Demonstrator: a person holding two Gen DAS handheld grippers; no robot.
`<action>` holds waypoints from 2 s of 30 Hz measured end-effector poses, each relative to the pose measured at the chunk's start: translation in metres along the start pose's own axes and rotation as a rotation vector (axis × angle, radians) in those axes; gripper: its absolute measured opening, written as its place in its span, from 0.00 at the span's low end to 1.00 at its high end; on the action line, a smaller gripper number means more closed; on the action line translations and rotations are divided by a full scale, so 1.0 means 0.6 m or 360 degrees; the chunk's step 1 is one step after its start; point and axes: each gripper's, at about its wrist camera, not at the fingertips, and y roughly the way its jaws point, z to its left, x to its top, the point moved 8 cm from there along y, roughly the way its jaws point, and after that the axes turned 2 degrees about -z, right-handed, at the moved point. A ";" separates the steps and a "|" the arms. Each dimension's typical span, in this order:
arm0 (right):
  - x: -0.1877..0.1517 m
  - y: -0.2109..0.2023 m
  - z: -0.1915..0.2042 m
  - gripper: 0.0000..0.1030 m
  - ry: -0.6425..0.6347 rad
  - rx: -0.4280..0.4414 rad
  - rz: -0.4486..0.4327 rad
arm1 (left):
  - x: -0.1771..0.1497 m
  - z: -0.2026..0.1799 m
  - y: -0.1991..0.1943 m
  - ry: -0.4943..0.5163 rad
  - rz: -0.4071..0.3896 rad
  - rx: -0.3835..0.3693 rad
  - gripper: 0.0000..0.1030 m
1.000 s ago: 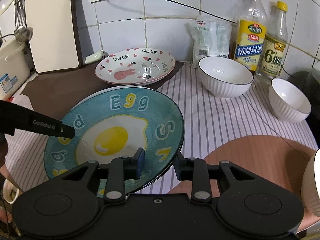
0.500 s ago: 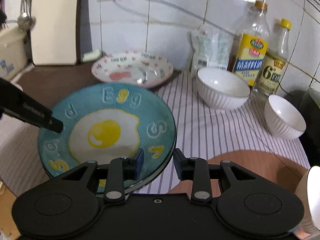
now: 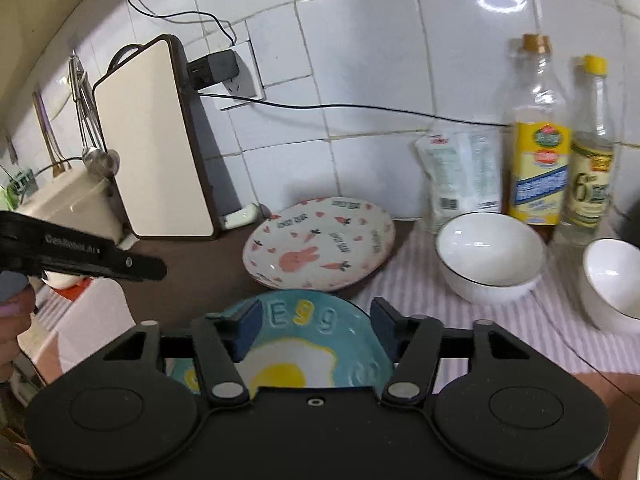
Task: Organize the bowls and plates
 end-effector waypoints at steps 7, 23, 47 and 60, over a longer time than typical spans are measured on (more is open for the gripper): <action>0.025 0.091 -0.027 0.69 0.0195 0.0067 0.0057 | 0.031 0.021 0.073 -0.0020 -0.0140 -0.0038 0.58; 0.005 0.255 -0.094 0.69 0.0625 -0.0043 0.0340 | 0.045 0.059 0.271 -0.0019 -0.0004 0.0073 0.57; 0.014 0.284 -0.100 0.20 0.0544 -0.0261 0.0160 | 0.044 0.055 0.292 -0.0152 0.0102 -0.0072 0.16; 0.024 0.162 -0.077 0.21 0.0550 -0.0165 0.0072 | 0.040 0.021 0.161 -0.0058 0.0094 -0.0086 0.15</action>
